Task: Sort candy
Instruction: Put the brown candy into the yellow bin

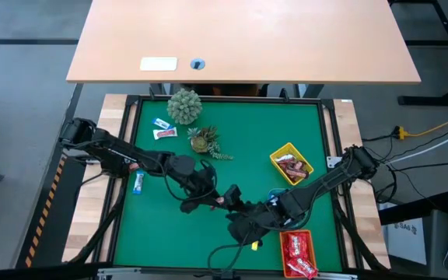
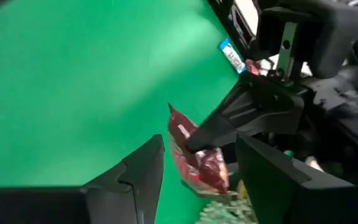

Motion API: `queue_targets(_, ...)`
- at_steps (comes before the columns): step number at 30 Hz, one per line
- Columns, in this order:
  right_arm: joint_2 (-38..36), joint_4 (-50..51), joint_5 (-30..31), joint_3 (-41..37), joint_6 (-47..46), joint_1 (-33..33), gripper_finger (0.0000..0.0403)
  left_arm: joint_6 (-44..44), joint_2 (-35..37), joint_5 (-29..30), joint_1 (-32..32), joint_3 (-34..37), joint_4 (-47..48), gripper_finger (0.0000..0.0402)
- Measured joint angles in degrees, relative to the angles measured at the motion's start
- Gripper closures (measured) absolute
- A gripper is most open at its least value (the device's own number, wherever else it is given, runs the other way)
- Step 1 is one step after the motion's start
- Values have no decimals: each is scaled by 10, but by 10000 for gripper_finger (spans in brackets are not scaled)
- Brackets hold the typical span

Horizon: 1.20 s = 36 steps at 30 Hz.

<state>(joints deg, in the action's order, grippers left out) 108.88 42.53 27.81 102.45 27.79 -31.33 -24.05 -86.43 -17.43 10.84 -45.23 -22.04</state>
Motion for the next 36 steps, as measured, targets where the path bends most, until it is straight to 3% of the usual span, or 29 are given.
queue_targets(10,0,5,-5,0,56,22,205,2,0,19,22,0,-16,306)
queue_targets(20,0,7,-129,0,56,60,205,2,0,28,37,0,-16,306)
queue_targets(32,0,6,-134,0,56,59,206,22,0,31,36,0,-17,306)
queue_targets(36,0,6,-134,0,56,59,224,22,0,31,36,0,-17,306)
